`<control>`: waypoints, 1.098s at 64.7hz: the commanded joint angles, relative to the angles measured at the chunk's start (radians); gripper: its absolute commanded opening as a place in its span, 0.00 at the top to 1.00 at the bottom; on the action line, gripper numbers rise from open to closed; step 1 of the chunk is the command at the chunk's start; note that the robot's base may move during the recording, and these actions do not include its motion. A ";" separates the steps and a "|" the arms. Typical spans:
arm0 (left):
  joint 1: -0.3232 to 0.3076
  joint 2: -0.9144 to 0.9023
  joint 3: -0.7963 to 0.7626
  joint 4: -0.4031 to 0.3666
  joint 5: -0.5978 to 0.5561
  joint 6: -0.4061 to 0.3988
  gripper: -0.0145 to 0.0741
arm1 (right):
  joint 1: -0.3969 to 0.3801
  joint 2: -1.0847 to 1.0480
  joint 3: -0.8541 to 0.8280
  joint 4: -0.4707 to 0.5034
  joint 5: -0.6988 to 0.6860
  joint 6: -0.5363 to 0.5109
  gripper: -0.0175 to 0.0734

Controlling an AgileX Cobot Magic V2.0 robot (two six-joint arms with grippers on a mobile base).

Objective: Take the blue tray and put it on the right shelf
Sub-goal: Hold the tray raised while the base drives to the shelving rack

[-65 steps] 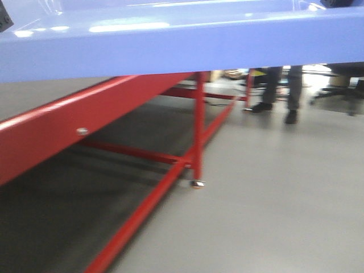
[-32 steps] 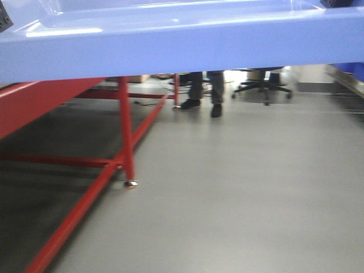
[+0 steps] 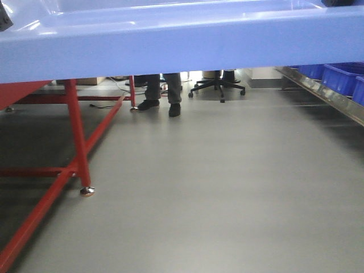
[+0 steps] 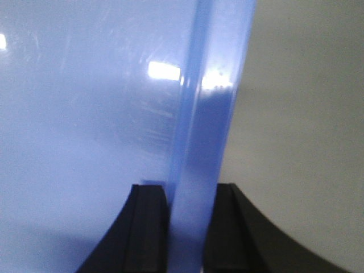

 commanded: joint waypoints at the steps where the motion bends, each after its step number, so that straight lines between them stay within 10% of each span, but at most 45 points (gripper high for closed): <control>1: -0.003 -0.022 -0.032 0.042 0.109 0.006 0.89 | -0.008 -0.031 -0.027 -0.057 -0.026 -0.025 0.74; 71: -0.003 -0.021 -0.032 0.042 0.109 0.006 0.89 | -0.008 -0.031 -0.027 -0.057 -0.015 -0.025 0.74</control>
